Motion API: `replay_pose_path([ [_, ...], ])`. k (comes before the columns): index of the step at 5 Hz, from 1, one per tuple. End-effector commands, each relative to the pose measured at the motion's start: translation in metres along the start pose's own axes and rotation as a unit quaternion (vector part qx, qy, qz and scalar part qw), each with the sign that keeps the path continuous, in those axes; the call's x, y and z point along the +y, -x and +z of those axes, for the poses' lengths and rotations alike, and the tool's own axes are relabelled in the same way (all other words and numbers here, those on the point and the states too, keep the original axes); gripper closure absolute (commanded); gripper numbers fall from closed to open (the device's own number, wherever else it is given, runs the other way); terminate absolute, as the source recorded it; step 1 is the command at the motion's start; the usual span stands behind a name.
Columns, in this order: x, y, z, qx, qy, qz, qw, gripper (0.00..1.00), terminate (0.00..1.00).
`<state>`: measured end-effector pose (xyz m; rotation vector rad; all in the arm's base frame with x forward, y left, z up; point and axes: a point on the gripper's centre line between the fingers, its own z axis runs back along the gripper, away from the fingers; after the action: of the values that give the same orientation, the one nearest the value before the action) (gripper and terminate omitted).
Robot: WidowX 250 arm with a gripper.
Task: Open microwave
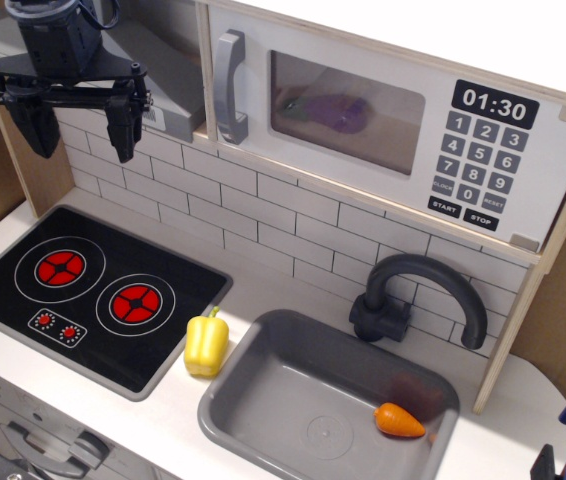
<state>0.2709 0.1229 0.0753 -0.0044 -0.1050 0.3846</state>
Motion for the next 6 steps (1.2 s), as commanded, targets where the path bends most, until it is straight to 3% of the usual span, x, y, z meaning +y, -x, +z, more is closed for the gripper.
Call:
replay_pose_path([
  [1,0.000,0.000,0.000,0.000,0.000,0.000,1.0000,0.00,0.00],
  [4,-0.080,-0.013,-0.017,-0.038,0.062,-0.109,0.9914,0.00,0.00],
  [5,-0.097,-0.021,-0.013,-0.088,0.055,-0.118,0.9875,0.00,0.00],
  [6,-0.099,-0.034,-0.003,-0.118,0.049,-0.107,0.9860,0.00,0.00],
])
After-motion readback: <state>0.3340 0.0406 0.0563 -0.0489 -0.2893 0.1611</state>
